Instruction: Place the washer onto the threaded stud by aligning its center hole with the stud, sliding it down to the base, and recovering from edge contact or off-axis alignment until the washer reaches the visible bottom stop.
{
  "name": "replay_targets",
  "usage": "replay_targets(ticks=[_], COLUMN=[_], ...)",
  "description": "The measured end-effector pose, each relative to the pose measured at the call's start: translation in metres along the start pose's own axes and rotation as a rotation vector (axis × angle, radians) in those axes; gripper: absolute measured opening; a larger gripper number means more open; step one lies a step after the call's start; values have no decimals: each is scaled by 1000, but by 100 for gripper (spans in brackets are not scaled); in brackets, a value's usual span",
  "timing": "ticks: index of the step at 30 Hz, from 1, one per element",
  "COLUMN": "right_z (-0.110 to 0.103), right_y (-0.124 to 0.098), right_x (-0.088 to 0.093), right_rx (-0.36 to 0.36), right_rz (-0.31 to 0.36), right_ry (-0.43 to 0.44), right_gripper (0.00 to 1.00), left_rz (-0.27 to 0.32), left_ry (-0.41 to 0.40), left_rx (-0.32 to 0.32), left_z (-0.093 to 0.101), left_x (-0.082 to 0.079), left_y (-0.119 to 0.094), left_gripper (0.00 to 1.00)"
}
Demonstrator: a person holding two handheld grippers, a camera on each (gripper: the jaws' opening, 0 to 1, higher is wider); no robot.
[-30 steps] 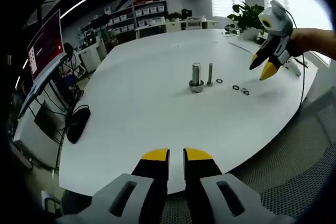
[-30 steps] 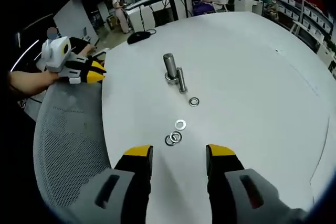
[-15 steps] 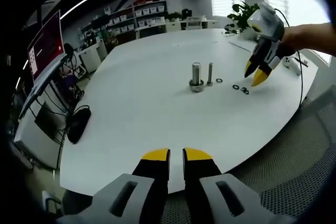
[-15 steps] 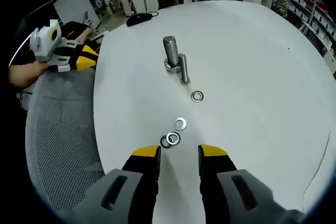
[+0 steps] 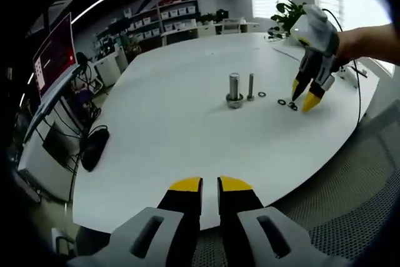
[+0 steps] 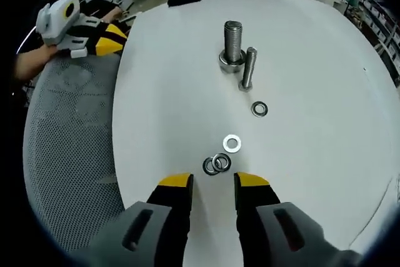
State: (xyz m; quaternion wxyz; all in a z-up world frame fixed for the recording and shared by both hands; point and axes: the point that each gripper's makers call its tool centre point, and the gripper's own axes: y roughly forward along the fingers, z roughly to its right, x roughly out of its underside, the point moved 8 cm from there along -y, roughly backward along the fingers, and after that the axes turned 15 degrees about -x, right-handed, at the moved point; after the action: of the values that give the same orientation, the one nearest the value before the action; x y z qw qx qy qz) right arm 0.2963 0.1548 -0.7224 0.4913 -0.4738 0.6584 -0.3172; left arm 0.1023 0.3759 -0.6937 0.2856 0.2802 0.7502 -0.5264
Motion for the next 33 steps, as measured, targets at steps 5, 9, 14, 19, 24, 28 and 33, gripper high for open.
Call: replay_targets(ticks=[5,9,14,19,24,28,33], right_z=[-1,-3,-1,-1,0,5,6], right_y=[0,0,0,2,2,1,2], right_x=[-2,-1,-2,-4,-7,-7,-9], right_rx=[6,4,4,38,45,32,29], right_rz=[-38,-57,-50,-77,-80,-41,-18], right_ry=[-16,-28,-21,-82,-66,-23,0], right_gripper=[28,28,28,27,26,24,24], left_rz=[2,6,13,15,30,27,33], left_ry=[0,-3,2,-2,-11,-12,-17], left_rx=[1,3,5,0,-3,0,5], left_z=[0,0,0,0,-1,-1,-1], left_x=[0,0,-1,-1,-2,-2,-2], left_y=[0,0,-1,-1,-2,-2,-2], left_gripper=[7,7,5,4,4,4,3])
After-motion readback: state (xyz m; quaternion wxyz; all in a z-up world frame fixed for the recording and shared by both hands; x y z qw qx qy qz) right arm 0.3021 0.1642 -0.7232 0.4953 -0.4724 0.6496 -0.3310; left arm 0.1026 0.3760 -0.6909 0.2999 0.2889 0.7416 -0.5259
